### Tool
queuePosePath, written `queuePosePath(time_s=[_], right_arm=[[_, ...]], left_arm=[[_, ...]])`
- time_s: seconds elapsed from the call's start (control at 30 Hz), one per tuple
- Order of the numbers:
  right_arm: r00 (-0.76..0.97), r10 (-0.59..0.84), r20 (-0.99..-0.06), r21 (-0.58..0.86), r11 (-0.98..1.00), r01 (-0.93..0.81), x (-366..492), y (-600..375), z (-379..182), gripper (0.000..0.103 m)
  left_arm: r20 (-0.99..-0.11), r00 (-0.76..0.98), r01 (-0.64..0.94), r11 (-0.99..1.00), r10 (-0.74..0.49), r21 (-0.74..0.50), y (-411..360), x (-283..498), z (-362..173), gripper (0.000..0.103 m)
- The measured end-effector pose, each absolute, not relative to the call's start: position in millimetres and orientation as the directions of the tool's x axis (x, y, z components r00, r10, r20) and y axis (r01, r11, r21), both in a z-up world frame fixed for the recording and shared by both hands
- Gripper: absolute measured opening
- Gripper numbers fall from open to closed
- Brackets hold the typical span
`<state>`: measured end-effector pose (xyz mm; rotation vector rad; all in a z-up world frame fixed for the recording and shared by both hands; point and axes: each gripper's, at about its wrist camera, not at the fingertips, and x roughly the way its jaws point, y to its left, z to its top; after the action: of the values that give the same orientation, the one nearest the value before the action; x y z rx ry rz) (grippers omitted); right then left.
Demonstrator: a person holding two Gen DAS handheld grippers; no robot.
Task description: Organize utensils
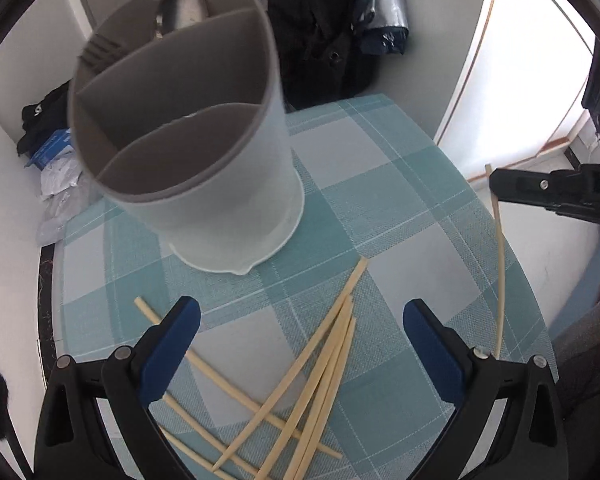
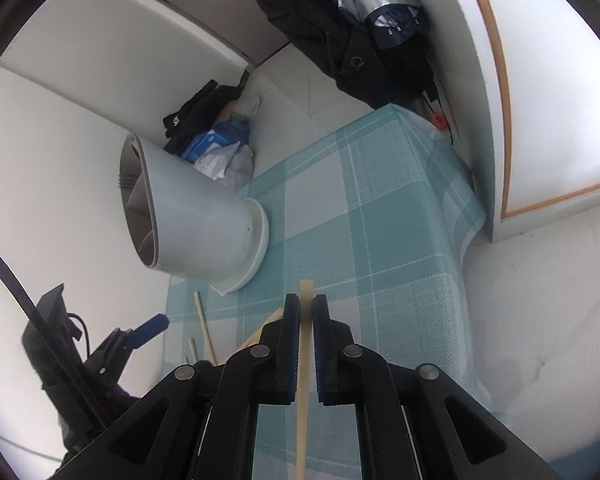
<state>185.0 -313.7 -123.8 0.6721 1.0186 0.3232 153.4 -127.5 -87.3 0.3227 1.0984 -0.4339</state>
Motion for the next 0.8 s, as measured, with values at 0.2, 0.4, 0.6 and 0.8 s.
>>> queuePosePath(time_s=[0.2,0.4,0.6,0.8], right_arm=[[0.533,0.553,-0.641,0.687,0.722,0.077,177,-338,-124,0.006],[0.565,0.559,-0.607,0.694,0.72,0.034,177,-338,-116,0.006],[0.558,0.547,-0.623,0.683,0.729,0.048,180,-336,-119,0.006],[0.556,0.538,-0.633,0.665,0.746,0.036,181,-328,-117,0.006]], left_arm=[[-0.933,0.342,0.544,0.833,-0.112,0.099,-149,158,-107,0.098],[-0.942,0.33,0.588,0.794,-0.059,0.156,-163,160,-121,0.079],[-0.945,0.303,0.655,0.748,-0.125,0.111,-164,158,-115,0.046],[-0.955,0.259,0.722,0.686,-0.145,0.092,-167,143,-113,0.017]])
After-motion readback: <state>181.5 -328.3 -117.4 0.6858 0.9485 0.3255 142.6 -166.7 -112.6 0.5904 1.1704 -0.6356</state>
